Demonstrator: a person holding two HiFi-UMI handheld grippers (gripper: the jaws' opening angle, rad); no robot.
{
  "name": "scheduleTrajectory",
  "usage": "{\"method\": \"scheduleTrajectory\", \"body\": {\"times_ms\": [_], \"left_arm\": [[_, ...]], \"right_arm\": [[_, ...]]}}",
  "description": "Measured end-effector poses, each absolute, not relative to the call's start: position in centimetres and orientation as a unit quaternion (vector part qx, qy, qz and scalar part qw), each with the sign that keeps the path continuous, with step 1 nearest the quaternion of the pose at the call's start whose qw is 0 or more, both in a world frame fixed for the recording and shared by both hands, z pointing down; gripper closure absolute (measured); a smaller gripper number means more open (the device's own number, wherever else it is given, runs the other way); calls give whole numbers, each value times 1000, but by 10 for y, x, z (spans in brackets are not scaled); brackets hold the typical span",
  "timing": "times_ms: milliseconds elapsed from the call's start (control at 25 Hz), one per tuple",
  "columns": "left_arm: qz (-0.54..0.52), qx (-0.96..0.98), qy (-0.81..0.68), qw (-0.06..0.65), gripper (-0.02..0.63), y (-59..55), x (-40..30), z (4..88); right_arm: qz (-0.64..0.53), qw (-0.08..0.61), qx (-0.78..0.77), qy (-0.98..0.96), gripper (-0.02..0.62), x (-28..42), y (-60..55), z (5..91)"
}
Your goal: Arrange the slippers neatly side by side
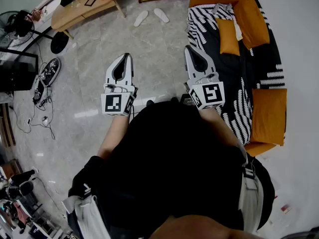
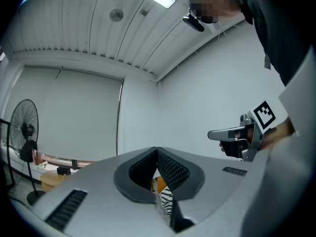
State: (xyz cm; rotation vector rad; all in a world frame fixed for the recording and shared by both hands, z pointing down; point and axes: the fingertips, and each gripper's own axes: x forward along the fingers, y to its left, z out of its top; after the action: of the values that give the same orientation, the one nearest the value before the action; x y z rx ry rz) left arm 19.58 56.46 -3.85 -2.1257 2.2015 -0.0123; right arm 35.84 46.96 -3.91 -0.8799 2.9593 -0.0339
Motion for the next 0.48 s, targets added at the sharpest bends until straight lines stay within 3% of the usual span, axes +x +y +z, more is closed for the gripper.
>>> {"method": "scheduleTrajectory", "body": {"times_ms": [280, 480], "left_arm": [[-11, -691, 722, 13, 591, 562, 218, -20], [-15, -699, 714, 15, 591, 547, 238, -21]], "right_arm": [[-30, 6, -269, 963, 563, 381, 464, -21], [-30, 42, -246, 968, 563, 391, 454, -25]]}}
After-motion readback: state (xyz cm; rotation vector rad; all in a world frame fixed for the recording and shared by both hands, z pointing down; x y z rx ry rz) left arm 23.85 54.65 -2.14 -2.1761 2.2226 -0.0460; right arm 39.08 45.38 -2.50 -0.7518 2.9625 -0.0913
